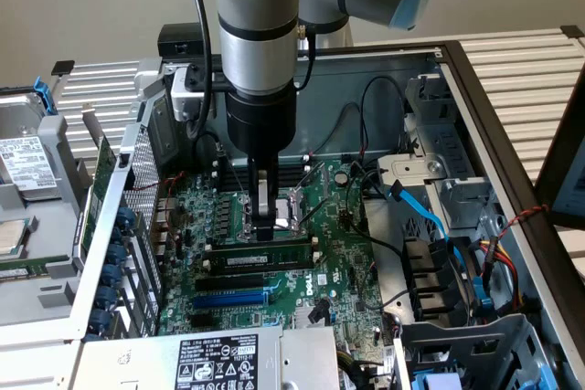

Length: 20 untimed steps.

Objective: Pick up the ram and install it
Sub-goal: 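Press down the ram until it locks into place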

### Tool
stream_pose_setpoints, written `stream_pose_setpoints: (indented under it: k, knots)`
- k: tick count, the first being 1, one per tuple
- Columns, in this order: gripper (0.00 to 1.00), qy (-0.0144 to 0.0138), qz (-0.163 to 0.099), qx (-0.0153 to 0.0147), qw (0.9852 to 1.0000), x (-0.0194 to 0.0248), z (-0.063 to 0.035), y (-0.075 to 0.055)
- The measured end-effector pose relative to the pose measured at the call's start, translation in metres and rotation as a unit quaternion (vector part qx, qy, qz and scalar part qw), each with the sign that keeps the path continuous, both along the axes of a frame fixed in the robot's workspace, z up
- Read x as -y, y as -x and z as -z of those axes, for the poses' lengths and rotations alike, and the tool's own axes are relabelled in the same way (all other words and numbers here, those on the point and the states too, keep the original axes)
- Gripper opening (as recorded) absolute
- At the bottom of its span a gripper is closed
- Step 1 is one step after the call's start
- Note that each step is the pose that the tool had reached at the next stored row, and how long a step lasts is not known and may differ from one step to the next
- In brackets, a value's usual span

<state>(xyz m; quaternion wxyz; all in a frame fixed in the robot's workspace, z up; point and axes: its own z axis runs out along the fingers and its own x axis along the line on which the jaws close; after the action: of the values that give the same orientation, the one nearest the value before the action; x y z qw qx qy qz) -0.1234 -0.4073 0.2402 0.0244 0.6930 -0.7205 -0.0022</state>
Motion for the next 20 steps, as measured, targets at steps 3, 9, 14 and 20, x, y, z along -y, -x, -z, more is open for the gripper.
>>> stream_pose_setpoints:
  k: [3, 9, 14, 20]
  knots:
    - [0.1, 0.0001, 0.0, 0.0, 1.0, 0.0003, 0.0021, 0.0004]
    - [0.1, 0.0, 0.0, 0.0, 1.0, 0.0008, 0.0052, 0.0007]
    - [0.1, 0.0001, 0.0, -0.0001, 1.0, 0.0011, 0.0068, 0.0009]
    - [0.1, 0.0, 0.0, 0.0, 1.0, 0.0024, 0.0075, 0.0011]
